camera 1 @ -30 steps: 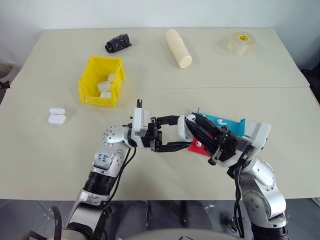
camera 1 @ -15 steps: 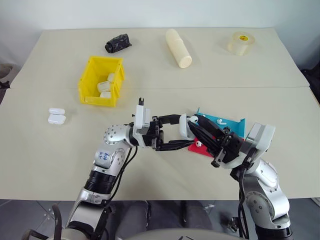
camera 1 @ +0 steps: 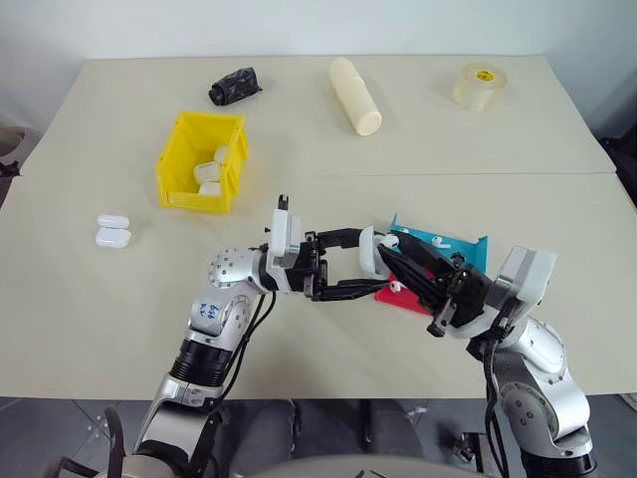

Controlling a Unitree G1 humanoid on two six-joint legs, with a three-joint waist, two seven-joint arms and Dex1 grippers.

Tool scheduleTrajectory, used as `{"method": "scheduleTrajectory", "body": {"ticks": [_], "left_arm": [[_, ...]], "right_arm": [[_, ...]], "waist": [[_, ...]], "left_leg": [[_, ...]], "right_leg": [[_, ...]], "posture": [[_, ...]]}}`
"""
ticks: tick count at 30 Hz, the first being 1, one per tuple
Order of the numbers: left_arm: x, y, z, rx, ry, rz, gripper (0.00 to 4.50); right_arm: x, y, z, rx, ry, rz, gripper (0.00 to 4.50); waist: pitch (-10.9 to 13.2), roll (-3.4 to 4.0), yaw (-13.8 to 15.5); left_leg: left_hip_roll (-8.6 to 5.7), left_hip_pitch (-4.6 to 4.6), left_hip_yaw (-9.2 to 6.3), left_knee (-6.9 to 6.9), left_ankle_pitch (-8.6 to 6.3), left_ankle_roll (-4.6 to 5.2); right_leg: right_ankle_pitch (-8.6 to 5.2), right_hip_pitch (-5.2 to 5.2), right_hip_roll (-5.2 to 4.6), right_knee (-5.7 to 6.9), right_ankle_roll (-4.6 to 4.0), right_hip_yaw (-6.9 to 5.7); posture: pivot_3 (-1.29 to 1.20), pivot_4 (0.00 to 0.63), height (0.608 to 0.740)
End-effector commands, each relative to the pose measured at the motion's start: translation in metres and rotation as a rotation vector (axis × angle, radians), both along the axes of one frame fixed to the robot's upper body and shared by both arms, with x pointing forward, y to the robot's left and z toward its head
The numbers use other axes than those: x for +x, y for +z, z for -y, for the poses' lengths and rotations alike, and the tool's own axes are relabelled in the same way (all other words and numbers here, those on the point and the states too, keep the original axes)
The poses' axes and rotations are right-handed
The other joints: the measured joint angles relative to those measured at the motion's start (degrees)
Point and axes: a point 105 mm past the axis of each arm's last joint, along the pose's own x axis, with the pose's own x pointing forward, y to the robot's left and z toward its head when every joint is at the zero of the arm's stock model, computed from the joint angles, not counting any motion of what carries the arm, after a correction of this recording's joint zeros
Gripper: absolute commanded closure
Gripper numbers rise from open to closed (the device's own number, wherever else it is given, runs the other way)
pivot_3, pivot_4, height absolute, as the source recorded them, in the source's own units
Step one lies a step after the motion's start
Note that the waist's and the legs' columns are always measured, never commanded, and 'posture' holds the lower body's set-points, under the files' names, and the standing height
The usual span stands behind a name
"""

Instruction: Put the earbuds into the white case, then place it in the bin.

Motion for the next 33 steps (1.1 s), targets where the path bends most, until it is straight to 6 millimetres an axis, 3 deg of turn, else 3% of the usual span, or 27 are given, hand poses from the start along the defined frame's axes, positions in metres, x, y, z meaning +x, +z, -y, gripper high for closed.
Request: {"method": "scheduleTrajectory", "body": {"ticks": [1,9,33], "left_arm": [[-0.005,0.030,-0.011,-0.100,0.002,0.102,1.70],[-0.014,0.021,-0.013,-0.065,-0.058,0.065,1.70],[-0.016,0.020,-0.012,-0.033,-0.096,0.026,1.70]], "right_arm": [[-0.001,0.004,0.002,-0.022,-0.004,0.019,3.97],[0.005,0.023,-0.001,0.023,0.009,0.065,3.97],[-0.002,0.016,-0.012,0.011,0.111,0.007,3.97]], "waist": [[0.0,0.00,0.0],[0.0,0.00,0.0],[0.0,0.00,0.0]], "left_leg": [[0.00,0.00,0.00,0.00,0.00,0.00],[0.03,0.01,-0.01,0.00,0.00,-0.01],[0.03,0.00,-0.01,0.00,0.00,-0.01]], "right_leg": [[0.00,0.00,0.00,-0.01,0.00,0.00],[0.00,0.00,0.00,-0.02,-0.01,0.01],[0.00,0.00,0.00,0.00,-0.01,0.01]], "posture": [[0.00,0.150,0.740],[0.00,0.150,0.740],[0.00,0.150,0.740]]}}
